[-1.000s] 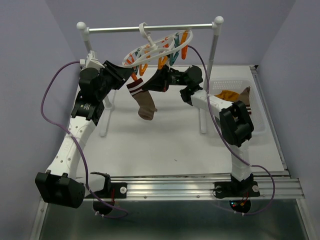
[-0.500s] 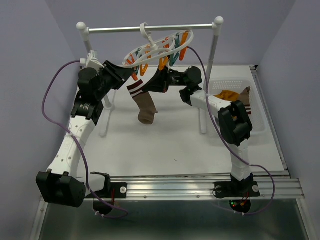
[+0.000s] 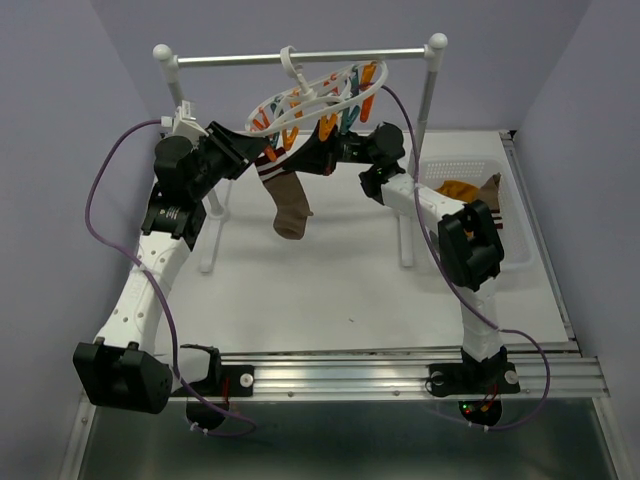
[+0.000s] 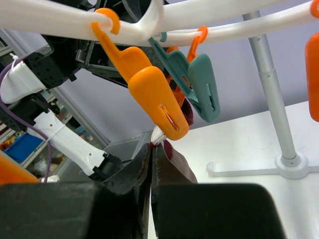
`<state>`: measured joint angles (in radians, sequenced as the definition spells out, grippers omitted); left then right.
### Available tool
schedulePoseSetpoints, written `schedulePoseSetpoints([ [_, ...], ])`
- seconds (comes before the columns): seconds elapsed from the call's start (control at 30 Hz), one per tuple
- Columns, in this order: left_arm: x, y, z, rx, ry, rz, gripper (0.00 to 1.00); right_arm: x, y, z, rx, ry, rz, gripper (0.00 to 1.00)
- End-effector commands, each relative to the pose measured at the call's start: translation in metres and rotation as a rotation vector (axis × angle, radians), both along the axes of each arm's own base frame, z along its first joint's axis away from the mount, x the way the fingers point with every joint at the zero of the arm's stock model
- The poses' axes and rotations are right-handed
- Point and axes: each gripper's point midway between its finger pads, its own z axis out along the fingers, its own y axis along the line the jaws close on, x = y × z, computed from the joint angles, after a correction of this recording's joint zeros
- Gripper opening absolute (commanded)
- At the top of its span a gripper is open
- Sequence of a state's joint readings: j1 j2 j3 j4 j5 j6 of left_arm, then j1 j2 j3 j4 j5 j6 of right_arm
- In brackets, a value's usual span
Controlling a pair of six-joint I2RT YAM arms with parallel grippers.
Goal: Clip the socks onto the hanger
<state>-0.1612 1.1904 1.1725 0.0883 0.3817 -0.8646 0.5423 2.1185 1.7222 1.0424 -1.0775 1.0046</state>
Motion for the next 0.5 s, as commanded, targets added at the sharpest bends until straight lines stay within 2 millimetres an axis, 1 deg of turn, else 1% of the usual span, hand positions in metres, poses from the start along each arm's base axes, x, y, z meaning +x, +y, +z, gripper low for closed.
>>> schedulePoseSetpoints([
  [0.0,-0.007,-0.002,0.009,0.012,-0.047,-0.033,0.00,0.013,-0.003,0.014,0.036,-0.039,-0.048,0.01],
  [0.13,-0.007,-0.004,0.006,0.007,-0.047,-0.048,0.00,0.015,-0.004,0.015,0.042,-0.035,-0.059,0.01],
  [0.17,-0.007,-0.003,0.006,0.007,-0.047,-0.048,0.00,0.019,-0.007,0.014,0.042,-0.036,-0.072,0.01],
  [0.23,-0.007,-0.002,0.006,0.011,-0.050,-0.047,0.00,0.020,-0.007,0.013,0.042,-0.031,-0.076,0.01],
  [0.27,-0.007,-0.001,0.006,0.015,-0.054,-0.043,0.00,0.026,-0.010,0.010,0.040,-0.020,-0.088,0.01],
  [0.47,-0.006,-0.001,0.004,0.022,-0.050,-0.046,0.00,0.026,-0.010,0.013,0.051,-0.031,-0.083,0.01],
])
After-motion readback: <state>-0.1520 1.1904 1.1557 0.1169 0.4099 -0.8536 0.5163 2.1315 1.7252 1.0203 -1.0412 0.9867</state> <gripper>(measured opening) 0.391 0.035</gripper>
